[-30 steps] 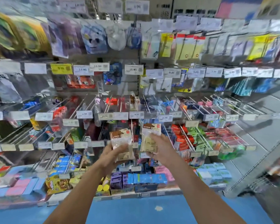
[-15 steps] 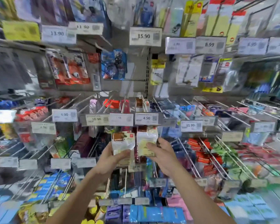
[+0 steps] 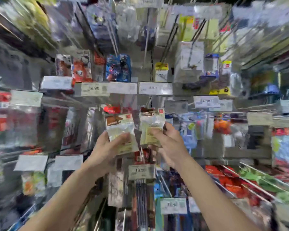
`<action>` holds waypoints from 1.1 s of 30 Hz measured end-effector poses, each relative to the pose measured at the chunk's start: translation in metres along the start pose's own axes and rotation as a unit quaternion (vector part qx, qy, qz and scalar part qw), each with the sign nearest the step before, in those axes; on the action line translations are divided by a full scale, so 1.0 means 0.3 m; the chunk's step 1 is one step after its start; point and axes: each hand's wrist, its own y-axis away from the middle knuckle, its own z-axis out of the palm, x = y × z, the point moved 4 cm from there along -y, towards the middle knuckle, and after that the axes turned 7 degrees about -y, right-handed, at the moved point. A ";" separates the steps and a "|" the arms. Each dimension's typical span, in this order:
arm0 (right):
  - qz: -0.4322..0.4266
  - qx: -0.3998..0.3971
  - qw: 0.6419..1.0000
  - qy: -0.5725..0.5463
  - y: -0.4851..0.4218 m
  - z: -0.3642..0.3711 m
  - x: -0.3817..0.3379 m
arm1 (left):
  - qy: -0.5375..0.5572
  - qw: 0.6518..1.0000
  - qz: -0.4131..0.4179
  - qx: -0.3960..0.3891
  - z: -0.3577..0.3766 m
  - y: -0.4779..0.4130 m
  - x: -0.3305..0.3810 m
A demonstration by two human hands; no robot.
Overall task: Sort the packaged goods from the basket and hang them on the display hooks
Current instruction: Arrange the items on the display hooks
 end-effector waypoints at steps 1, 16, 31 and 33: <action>-0.010 -0.011 1.000 -0.003 -0.007 0.005 -0.006 | -0.005 1.000 0.011 -0.003 0.004 0.008 0.001; -0.035 -0.020 0.999 0.020 -0.050 0.104 -0.191 | 0.002 0.999 0.009 -0.038 0.017 -0.015 0.002; -0.014 0.036 0.996 0.080 -0.092 0.090 -0.143 | -0.005 0.998 0.005 -0.066 -0.001 -0.033 -0.028; -0.005 0.070 0.991 0.116 -0.103 0.092 -0.130 | -0.010 0.998 0.007 -0.066 -0.002 -0.035 -0.029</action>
